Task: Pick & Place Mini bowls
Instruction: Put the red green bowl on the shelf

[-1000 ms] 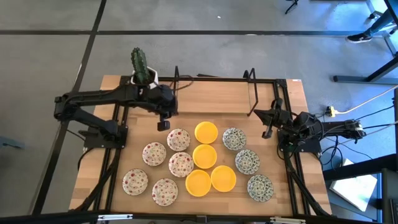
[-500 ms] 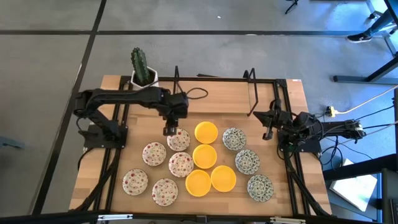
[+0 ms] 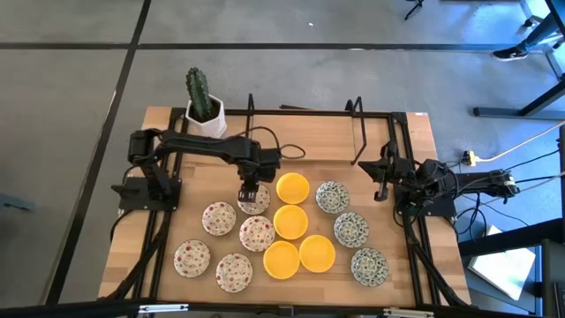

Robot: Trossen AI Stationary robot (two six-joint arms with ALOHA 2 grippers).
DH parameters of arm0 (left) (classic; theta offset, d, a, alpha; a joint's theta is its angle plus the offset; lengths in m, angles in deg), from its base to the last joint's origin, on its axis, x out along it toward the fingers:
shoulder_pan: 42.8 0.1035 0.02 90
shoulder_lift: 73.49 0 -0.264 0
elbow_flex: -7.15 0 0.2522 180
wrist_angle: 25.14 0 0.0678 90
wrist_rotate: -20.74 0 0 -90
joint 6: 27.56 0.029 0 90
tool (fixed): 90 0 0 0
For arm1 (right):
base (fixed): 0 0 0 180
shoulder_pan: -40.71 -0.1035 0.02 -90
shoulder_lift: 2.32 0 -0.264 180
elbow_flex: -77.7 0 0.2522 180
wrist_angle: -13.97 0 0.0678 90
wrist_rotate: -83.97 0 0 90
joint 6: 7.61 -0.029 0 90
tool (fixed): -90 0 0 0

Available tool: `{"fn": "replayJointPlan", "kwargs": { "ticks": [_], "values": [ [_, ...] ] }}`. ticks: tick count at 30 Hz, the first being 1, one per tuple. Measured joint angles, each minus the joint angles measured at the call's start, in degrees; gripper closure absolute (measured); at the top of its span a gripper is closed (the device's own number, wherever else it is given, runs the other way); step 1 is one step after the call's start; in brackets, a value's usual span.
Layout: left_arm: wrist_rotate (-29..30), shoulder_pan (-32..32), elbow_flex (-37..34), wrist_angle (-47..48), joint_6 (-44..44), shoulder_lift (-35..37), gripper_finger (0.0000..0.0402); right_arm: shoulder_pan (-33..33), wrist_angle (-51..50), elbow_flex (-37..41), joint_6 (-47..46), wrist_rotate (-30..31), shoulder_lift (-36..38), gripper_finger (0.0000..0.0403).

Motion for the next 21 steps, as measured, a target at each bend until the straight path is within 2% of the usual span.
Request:
{"fn": "replayJointPlan", "kwargs": {
  "ticks": [9, 21],
  "values": [
    [0.0, 1.4, 0.0, -0.5, 0.8, -4.1, 0.0240, 0.0, -0.6, 0.0, -1.3, -1.7, 0.0, 0.0397],
    [-0.8, 2.7, -2.0, -6.4, 2.4, -4.3, 0.0242, 0.0, -2.5, 0.0, -2.7, -3.0, 0.0, 0.0397]
  ]
}}
